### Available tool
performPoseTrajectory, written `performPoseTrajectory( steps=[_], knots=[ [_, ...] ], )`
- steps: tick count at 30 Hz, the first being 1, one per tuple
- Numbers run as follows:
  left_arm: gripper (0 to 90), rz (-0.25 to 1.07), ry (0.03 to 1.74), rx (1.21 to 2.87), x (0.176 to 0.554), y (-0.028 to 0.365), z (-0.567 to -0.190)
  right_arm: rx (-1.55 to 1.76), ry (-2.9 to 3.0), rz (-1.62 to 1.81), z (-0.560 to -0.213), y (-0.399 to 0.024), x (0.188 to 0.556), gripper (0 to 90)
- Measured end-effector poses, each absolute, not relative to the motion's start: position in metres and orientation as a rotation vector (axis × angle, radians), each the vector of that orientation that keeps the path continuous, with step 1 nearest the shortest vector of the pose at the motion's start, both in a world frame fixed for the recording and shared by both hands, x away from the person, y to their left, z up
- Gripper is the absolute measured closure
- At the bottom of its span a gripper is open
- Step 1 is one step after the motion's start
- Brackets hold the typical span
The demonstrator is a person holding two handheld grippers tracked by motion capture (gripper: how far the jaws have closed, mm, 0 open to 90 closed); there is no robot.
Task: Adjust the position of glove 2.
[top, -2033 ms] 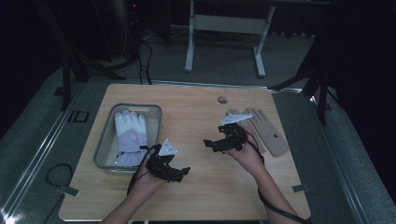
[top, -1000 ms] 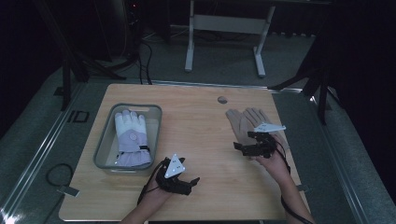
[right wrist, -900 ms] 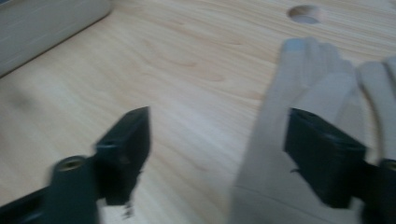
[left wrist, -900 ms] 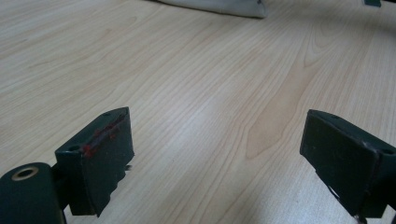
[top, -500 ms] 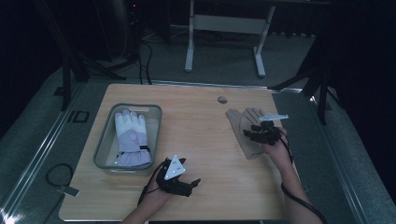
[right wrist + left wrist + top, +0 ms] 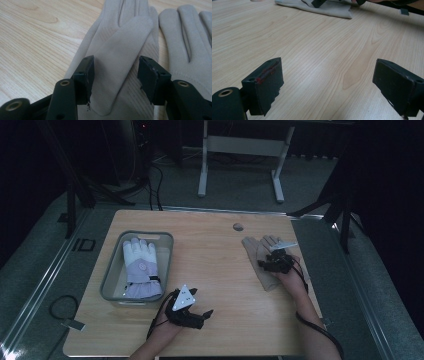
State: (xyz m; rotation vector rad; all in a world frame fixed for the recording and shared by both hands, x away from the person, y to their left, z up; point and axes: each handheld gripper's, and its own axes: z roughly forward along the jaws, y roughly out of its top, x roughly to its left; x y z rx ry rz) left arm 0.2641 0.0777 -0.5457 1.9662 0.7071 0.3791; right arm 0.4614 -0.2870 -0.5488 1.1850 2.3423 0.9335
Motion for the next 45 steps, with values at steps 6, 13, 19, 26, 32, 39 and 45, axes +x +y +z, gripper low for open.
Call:
performPoseTrajectory(
  steps=[6,13,19,26,32,39,45],
  knots=[
    [9.7,0.379,0.706,1.975,0.264,0.077,-0.547,1.218,2.304,0.961,-0.55,-0.285,0.457,72.6],
    [9.7,0.377,0.712,1.971,0.265,0.076,-0.547,1.343,2.263,1.025,-0.543,-0.272,0.449,81.4],
    [9.7,0.38,0.713,1.971,0.265,0.077,-0.547,1.463,2.194,1.11,-0.525,-0.25,0.435,81.8],
    [9.7,0.394,0.712,1.965,0.264,0.079,-0.544,1.472,2.122,1.132,-0.499,-0.212,0.41,81.9],
    [9.7,0.395,0.704,1.948,0.263,0.083,-0.543,1.446,2.07,1.122,-0.481,-0.185,0.39,81.9],
    [9.7,0.394,0.716,1.938,0.264,0.086,-0.544,1.514,2.045,1.123,-0.493,-0.165,0.379,81.8],
    [9.6,0.401,0.703,1.947,0.263,0.085,-0.544,1.54,2.109,1.062,-0.528,-0.148,0.374,78.6]
  ],
)
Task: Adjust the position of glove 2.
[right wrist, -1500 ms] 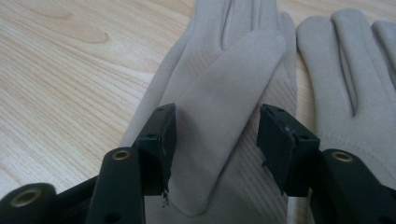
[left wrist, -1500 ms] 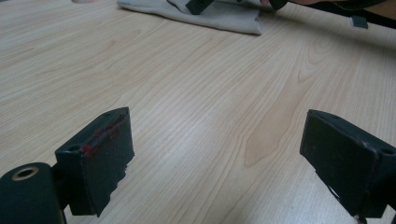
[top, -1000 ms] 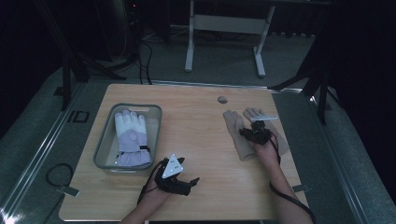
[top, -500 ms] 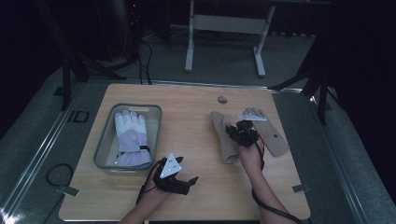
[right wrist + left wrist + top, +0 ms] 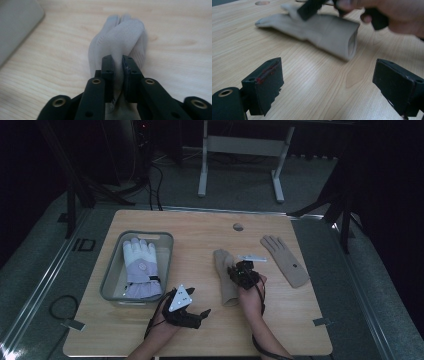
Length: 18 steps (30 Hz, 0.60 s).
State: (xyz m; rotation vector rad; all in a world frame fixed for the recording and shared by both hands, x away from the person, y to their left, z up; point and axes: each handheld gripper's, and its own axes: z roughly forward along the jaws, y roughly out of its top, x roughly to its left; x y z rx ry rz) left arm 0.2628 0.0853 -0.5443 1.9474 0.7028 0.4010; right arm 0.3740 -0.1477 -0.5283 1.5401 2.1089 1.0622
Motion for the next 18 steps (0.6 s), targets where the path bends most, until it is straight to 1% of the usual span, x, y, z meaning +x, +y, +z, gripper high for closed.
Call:
performPoseTrajectory(
  steps=[1,3,6,11,14,17,18],
  knots=[
    [9.7,0.401,0.704,1.948,0.263,0.085,-0.545,1.548,2.115,1.056,-0.532,-0.147,0.374,76.9],
    [9.7,0.396,0.705,1.944,0.264,0.086,-0.545,1.563,2.14,1.047,-0.541,-0.144,0.374,69.7],
    [9.7,0.401,0.707,1.946,0.264,0.087,-0.546,1.545,2.169,1.031,-0.55,-0.142,0.372,62.9],
    [9.6,0.398,0.7,1.948,0.264,0.085,-0.547,1.538,2.167,1.057,-0.547,-0.142,0.369,61.0],
    [9.7,0.399,0.696,1.946,0.263,0.085,-0.547,1.557,2.155,1.102,-0.54,-0.145,0.369,56.6],
    [9.7,0.4,0.694,1.943,0.263,0.086,-0.547,1.517,2.164,1.129,-0.532,-0.149,0.368,56.0],
    [9.6,0.4,0.692,1.942,0.263,0.086,-0.547,1.474,2.172,1.13,-0.53,-0.15,0.368,57.6]
  ],
)
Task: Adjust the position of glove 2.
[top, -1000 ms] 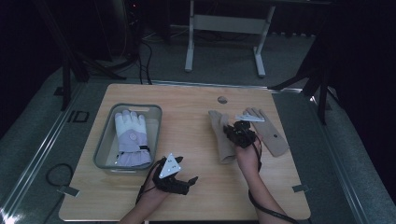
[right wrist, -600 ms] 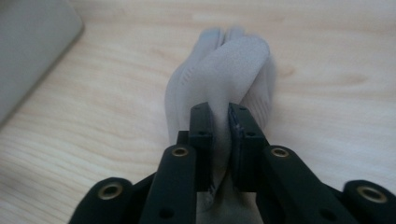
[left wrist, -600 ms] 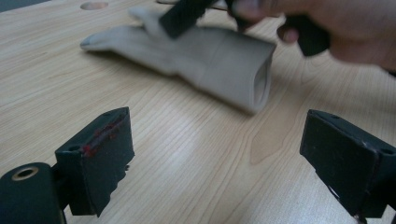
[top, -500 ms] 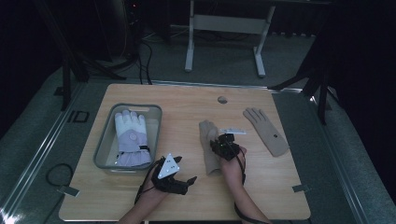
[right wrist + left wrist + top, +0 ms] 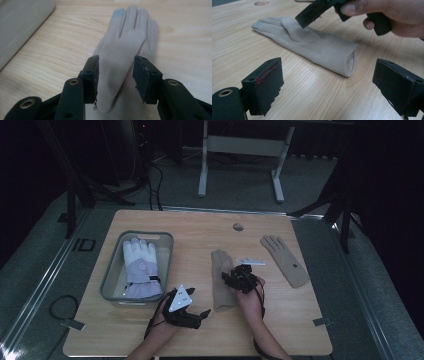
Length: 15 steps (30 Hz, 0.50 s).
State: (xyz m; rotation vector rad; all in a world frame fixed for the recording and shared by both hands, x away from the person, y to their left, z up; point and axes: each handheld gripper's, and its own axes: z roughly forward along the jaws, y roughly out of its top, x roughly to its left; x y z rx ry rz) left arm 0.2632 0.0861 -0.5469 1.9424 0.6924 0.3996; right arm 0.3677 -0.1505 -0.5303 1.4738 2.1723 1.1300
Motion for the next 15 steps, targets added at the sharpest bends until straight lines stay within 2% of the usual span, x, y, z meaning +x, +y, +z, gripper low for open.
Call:
performPoseTrajectory(
  steps=[1,3,5,10,15],
  knots=[
    [9.6,0.397,0.689,1.942,0.263,0.086,-0.547,1.452,2.183,1.111,-0.528,-0.152,0.367,60.1],
    [9.6,0.394,0.686,1.938,0.263,0.086,-0.547,1.407,2.217,1.134,-0.527,-0.157,0.367,73.9],
    [9.6,0.394,0.686,1.938,0.263,0.086,-0.548,1.355,2.273,1.1,-0.531,-0.158,0.365,84.0],
    [9.6,0.394,0.681,1.94,0.263,0.085,-0.548,1.228,2.37,1.075,-0.551,-0.153,0.363,83.3],
    [9.7,0.386,0.685,1.939,0.264,0.085,-0.549,1.261,2.316,1.123,-0.556,-0.151,0.361,83.5]
  ],
)
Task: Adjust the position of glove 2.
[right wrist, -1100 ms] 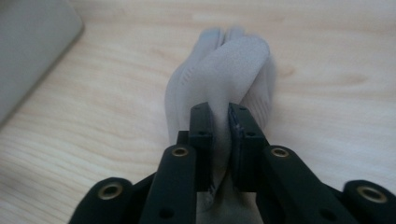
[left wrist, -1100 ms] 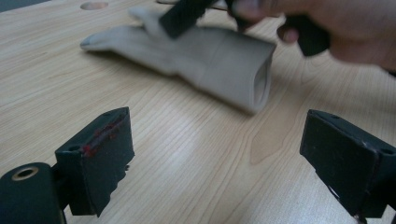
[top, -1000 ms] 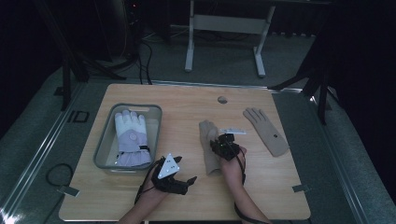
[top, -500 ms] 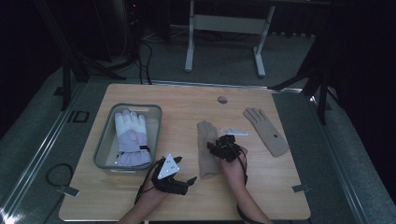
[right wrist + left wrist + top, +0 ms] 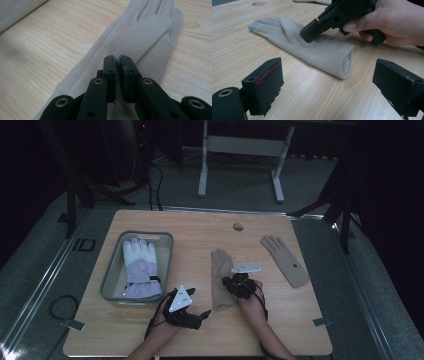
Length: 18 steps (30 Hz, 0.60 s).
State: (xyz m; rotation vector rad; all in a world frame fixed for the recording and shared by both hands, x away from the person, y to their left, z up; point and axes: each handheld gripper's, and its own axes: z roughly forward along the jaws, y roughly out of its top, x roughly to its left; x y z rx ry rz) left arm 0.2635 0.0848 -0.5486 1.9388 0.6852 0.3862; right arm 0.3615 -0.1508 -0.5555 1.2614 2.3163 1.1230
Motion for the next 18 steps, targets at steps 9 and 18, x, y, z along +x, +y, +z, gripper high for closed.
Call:
performPoseTrajectory(
  steps=[9,18],
  knots=[
    [9.7,0.386,0.683,1.944,0.263,0.085,-0.549,1.485,2.129,1.062,-0.556,-0.136,0.359,85.6],
    [9.7,0.386,0.682,1.938,0.263,0.085,-0.548,1.471,2.122,1.09,-0.556,-0.129,0.348,82.8]
  ],
)
